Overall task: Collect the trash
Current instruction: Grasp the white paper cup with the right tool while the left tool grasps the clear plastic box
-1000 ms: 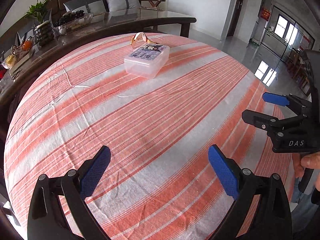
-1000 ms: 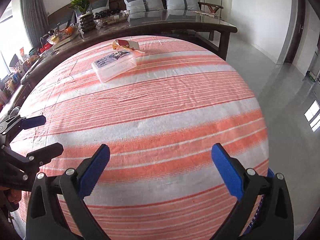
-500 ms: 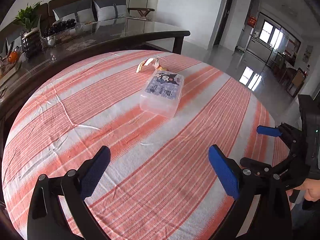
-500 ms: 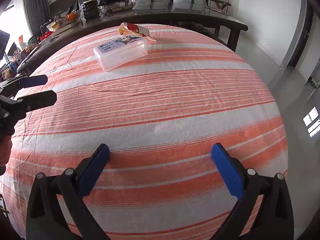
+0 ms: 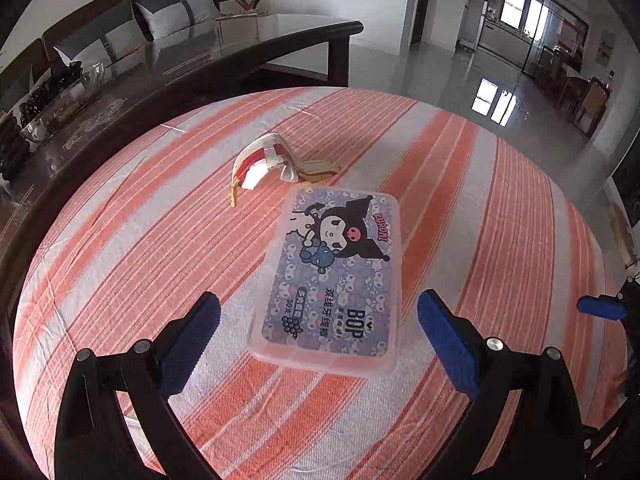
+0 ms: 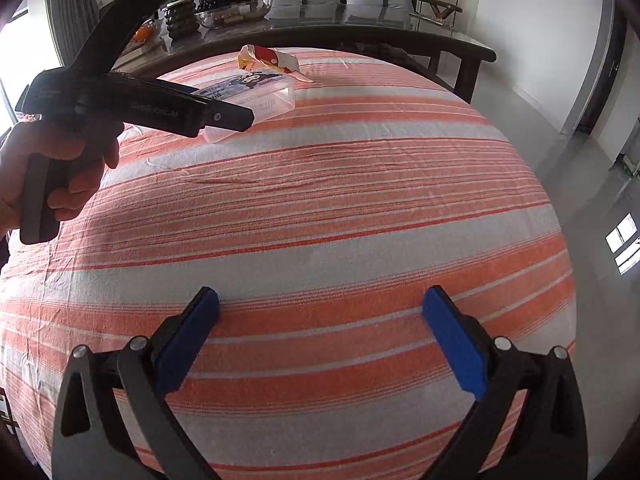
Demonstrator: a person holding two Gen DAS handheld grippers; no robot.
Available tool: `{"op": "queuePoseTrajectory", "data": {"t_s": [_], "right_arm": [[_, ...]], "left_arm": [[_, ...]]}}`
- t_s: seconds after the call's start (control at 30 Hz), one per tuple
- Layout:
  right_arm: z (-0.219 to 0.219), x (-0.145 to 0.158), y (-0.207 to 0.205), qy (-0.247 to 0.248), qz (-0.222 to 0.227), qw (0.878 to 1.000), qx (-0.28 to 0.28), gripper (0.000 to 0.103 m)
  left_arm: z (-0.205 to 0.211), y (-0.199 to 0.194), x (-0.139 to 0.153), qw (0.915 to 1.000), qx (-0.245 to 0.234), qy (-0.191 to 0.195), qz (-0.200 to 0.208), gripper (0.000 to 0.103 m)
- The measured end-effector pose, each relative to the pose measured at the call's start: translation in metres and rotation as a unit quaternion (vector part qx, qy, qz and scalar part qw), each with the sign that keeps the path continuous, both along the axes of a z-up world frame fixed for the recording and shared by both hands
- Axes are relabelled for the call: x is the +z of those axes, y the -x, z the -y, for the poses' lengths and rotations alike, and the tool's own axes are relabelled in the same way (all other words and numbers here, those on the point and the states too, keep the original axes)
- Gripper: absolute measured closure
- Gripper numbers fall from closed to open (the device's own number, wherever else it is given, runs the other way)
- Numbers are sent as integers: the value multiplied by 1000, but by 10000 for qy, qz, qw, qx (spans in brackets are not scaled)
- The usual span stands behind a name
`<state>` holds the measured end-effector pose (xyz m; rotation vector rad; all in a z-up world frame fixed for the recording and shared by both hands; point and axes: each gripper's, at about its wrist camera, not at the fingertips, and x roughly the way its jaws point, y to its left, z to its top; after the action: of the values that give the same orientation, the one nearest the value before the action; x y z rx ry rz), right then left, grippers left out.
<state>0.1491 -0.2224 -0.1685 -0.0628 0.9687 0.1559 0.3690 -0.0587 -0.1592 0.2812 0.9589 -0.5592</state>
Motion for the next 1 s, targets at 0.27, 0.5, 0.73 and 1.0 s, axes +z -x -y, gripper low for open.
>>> {"op": "queuePoseTrajectory", "data": {"t_s": [0.27, 0.5, 0.73, 1.0], "right_arm": [[0, 0, 0, 2, -1, 10000, 1, 5], [0, 0, 0, 3, -1, 10000, 1, 5], [0, 0, -1, -28, -11, 10000, 1, 5], [-8, 40, -79, -620, 42, 9978, -244, 6]], "left_arm": [[-19, 13, 9, 9984, 85, 551, -40, 41], [-79, 94, 11, 9963, 771, 367, -11, 41], [-106, 120, 10, 9918, 1240, 239, 189, 21], [-105, 124, -5, 9923, 1217, 188, 100, 7]]}}
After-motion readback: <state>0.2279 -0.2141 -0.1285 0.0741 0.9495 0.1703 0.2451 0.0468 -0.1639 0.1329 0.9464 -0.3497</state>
